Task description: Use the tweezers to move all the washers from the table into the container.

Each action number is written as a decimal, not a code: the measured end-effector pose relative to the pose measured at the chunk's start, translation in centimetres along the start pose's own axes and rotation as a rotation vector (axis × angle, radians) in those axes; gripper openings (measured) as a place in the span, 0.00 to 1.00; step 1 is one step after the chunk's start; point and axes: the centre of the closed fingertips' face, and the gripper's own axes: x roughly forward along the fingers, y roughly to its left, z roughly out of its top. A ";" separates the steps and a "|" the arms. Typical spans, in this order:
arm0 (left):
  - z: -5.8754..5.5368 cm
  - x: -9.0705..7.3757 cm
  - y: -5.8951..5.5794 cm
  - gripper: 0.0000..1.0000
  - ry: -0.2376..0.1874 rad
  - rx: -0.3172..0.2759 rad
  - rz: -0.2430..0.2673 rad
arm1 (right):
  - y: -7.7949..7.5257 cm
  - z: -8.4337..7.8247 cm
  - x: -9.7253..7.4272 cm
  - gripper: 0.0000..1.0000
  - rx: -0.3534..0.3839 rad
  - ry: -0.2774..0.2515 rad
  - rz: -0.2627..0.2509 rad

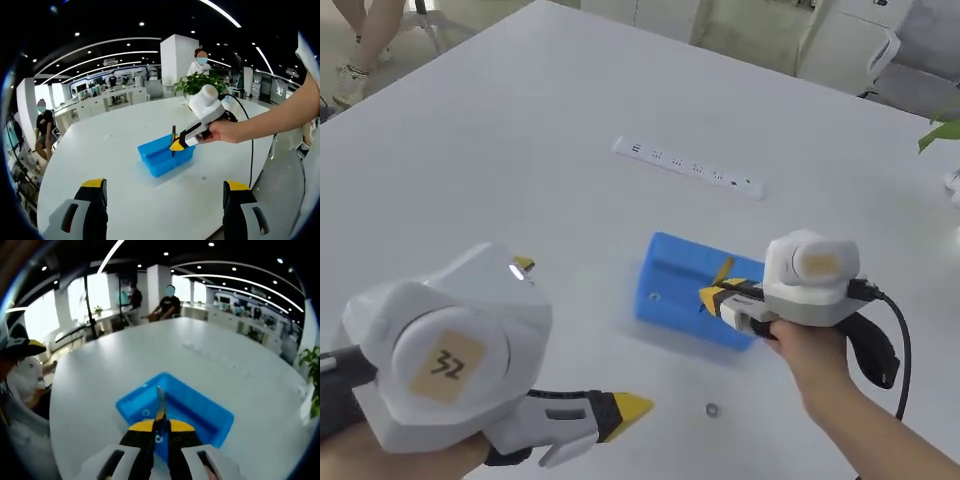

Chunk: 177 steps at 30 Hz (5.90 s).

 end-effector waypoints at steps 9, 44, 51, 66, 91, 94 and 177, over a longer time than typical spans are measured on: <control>0.2 -0.6 -0.7 0.99 -0.002 0.019 -0.012 | 0.9 1.5 -4.1 0.05 0.007 -0.087 -0.025; 1.2 -1.1 -2.1 0.99 -0.035 0.059 -0.028 | 5.6 -7.1 -6.4 0.05 0.078 0.028 0.024; 1.0 -1.2 -1.8 0.99 -0.028 0.060 -0.018 | 5.4 -7.6 -6.1 0.05 0.077 0.046 0.022; 0.5 -1.3 -1.3 0.97 -0.009 0.066 0.000 | 5.1 -7.9 -5.7 0.05 0.055 0.057 0.014; 0.4 -1.1 -1.3 0.97 -0.003 0.063 -0.001 | 4.8 -7.8 -5.9 0.04 0.098 0.054 0.025; 0.4 -1.1 -1.2 0.97 -0.003 0.062 0.001 | 4.9 -7.4 -6.2 0.04 0.107 0.043 0.027; 0.9 0.1 -1.0 0.93 0.033 0.139 -0.016 | -2.2 -3.5 -0.4 0.04 0.105 0.055 -0.034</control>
